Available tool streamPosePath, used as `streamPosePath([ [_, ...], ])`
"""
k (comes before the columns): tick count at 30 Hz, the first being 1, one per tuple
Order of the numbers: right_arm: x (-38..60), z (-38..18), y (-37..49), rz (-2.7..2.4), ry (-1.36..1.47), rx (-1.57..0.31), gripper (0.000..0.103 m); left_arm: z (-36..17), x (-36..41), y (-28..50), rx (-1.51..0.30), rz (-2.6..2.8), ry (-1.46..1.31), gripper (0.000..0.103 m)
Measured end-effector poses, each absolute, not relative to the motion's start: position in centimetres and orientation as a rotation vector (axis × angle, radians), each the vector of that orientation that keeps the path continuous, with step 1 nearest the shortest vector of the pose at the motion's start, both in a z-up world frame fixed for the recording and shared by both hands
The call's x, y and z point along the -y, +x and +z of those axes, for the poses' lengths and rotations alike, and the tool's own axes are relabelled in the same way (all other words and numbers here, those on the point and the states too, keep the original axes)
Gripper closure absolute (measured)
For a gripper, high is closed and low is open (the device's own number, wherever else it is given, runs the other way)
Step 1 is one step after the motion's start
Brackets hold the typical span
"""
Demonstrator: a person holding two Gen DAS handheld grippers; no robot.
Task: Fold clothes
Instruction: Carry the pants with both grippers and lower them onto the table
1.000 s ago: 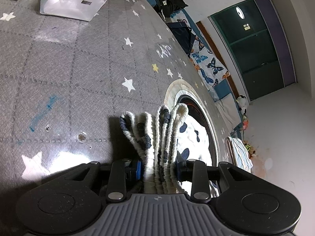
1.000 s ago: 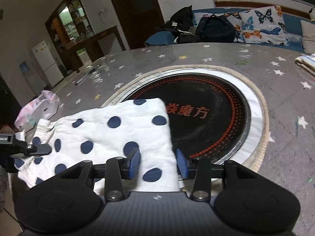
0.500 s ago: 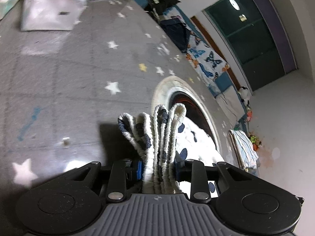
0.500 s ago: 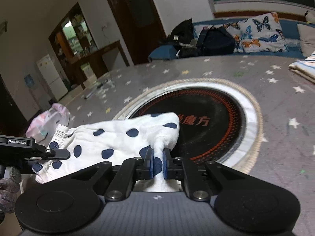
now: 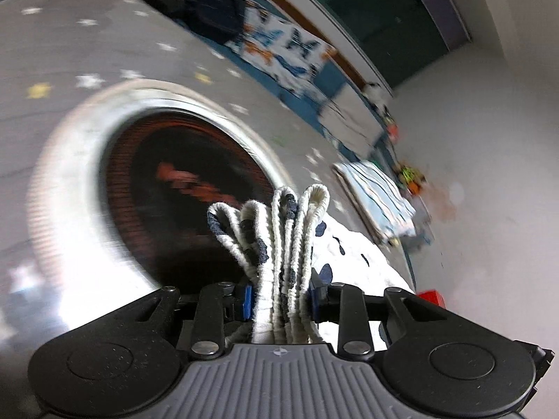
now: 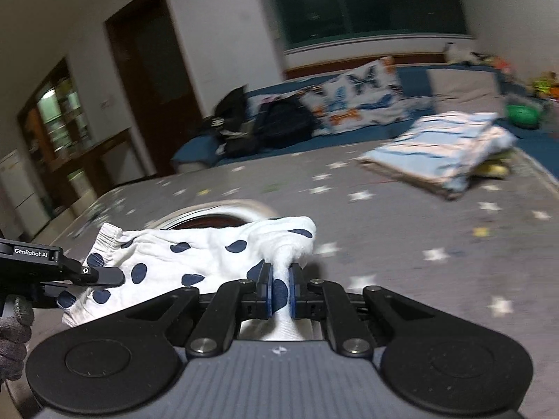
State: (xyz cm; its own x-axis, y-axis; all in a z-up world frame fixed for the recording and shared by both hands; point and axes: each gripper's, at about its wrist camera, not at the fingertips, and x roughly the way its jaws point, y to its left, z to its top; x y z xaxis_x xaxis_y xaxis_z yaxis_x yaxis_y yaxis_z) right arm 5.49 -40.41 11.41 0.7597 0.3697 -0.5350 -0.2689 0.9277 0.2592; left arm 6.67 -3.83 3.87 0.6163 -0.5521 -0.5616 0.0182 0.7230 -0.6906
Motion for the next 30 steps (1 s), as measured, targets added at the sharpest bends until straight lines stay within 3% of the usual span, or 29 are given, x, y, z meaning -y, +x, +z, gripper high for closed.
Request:
streamPosePath([
  [18,51.1,9.0,7.4,0.112,0.236,-0.645,0.095,1.5,15.5,14.5,-0.94,-0.479,-0.546,0.068],
  [25,51.7,6.8,7.7,0.104,0.229,-0.711,0.088,1.7,14.5,14.2,-0.931,-0.446,-0.508,0.054],
  [26,51.8,6.9,7.7,0.102,0.226,-0.71,0.082,2.1,14.3,14.1,-0.92,-0.445,-0.497,0.049],
  [30,52.1,8.2,7.7,0.091,0.209,-0.676,0.081,4.6,14.0,13.7,-0.83,-0.441,-0.448,0.047],
])
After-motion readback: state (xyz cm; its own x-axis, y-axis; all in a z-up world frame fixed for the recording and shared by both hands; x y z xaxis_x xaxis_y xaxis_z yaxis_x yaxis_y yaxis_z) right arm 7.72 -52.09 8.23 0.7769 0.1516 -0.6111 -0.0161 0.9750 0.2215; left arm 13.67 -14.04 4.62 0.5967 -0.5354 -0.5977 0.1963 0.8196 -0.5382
